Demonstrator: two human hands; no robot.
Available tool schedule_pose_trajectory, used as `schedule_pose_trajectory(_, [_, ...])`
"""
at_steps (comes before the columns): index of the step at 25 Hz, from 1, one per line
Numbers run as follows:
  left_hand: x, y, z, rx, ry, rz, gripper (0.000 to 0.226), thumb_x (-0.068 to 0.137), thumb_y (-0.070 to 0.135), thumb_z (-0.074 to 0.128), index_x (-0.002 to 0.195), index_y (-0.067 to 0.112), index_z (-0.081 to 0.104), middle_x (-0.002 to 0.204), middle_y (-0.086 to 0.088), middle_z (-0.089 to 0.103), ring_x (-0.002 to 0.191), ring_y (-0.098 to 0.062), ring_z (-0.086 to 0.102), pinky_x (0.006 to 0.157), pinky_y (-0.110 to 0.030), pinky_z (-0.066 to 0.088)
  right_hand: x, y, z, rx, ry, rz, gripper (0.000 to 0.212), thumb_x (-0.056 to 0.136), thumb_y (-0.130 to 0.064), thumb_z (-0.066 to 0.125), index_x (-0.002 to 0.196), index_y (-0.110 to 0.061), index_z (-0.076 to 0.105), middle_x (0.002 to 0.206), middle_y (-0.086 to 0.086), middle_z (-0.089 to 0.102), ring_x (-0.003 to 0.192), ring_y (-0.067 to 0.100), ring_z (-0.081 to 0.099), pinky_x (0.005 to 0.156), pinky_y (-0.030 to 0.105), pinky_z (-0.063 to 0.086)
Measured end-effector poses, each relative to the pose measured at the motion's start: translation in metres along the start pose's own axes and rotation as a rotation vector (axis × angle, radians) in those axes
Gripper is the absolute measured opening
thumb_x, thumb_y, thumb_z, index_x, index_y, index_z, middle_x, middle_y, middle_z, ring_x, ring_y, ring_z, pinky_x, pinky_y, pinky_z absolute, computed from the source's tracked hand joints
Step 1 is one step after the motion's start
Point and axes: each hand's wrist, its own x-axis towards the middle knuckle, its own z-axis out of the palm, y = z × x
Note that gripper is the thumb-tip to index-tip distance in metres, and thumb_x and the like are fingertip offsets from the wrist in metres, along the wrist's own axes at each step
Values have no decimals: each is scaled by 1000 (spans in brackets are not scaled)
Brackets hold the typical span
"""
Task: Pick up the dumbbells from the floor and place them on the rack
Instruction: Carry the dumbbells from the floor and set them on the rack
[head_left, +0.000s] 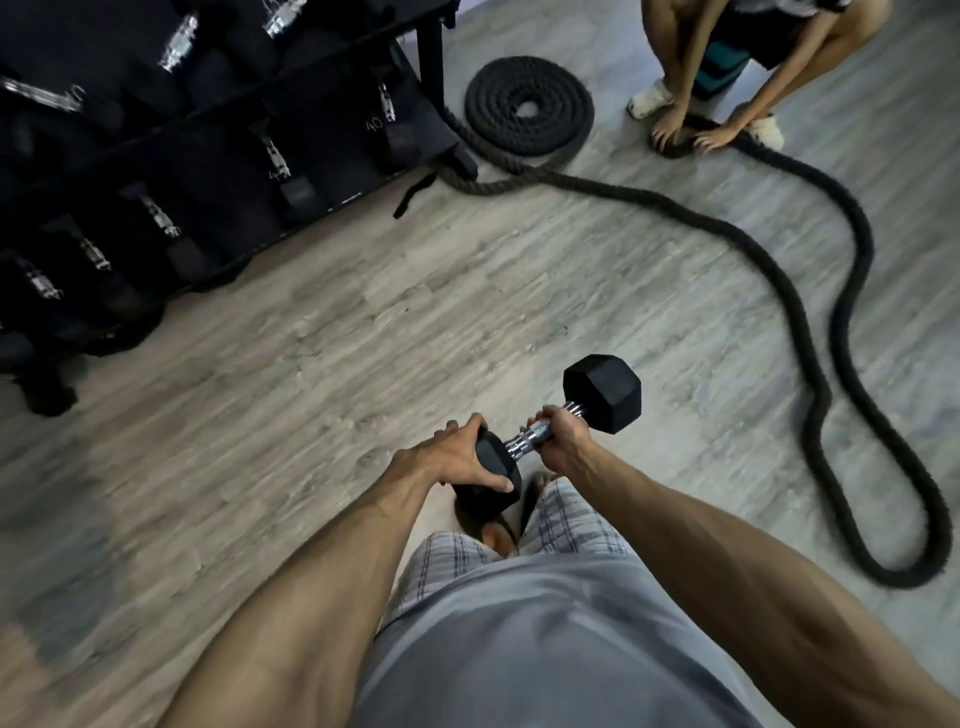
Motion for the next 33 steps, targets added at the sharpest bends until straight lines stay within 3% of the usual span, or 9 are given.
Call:
schedule_pose_trajectory(3, [25, -11, -51, -12, 8, -3, 109, 38, 80, 74, 128, 33, 33, 116, -3, 48, 101, -24, 55, 85, -45, 56, 17, -26, 55, -54, -19, 12, 29, 94, 2, 40, 68, -10, 41, 64, 9, 43, 47, 19, 47, 48, 28, 47])
schedule_pose_trajectory(7, [72, -24, -139, -52, -7, -36, 104, 39, 78, 77, 125, 35, 35, 114, -1, 49, 96, -21, 60, 74, -45, 61, 51, -75, 136, -35, -69, 27, 35, 92, 7, 36, 60, -7, 39, 41, 10, 44, 32, 19, 46, 41, 25, 45])
schedule_pose_trajectory(10, [113, -29, -213, -37, -23, -67, 101, 42, 76, 77, 124, 34, 36, 117, -2, 47, 102, -22, 57, 80, -45, 59, 80, -114, 202, -61, -43, 54, 29, 93, 3, 41, 67, -7, 40, 56, 11, 45, 46, 22, 46, 54, 34, 45])
schedule_pose_trajectory(14, [160, -29, -323, -27, -29, -93, 99, 49, 73, 77, 128, 31, 34, 121, -5, 46, 109, -27, 52, 92, -47, 51, 105, -184, 298, -46, -72, 91, 28, 95, 5, 40, 71, -9, 40, 64, 12, 44, 54, 22, 44, 43, 26, 46])
schedule_pose_trajectory(18, [195, -31, -427, -35, -2, -82, 101, 56, 67, 79, 136, 28, 31, 126, -7, 44, 117, -29, 49, 99, -47, 45, 119, -249, 390, -82, -80, 74, 29, 95, 5, 40, 69, -8, 41, 64, 13, 43, 54, 24, 46, 48, 31, 50])
schedule_pose_trajectory(24, [261, -53, -585, 0, -7, -80, 107, 45, 76, 76, 133, 31, 35, 131, 1, 48, 111, -22, 52, 93, -44, 50, 160, -324, 525, -22, -51, 52, 17, 96, 0, 42, 81, -7, 42, 67, 12, 48, 57, 26, 52, 57, 41, 50])
schedule_pose_trajectory(33, [328, -60, -796, 120, 46, -66, 118, 35, 85, 71, 133, 34, 29, 124, -2, 47, 103, -27, 56, 87, -50, 55, 187, -444, 709, 10, -12, -67, 12, 90, -1, 52, 81, -7, 48, 65, 12, 55, 51, 21, 56, 47, 30, 51])
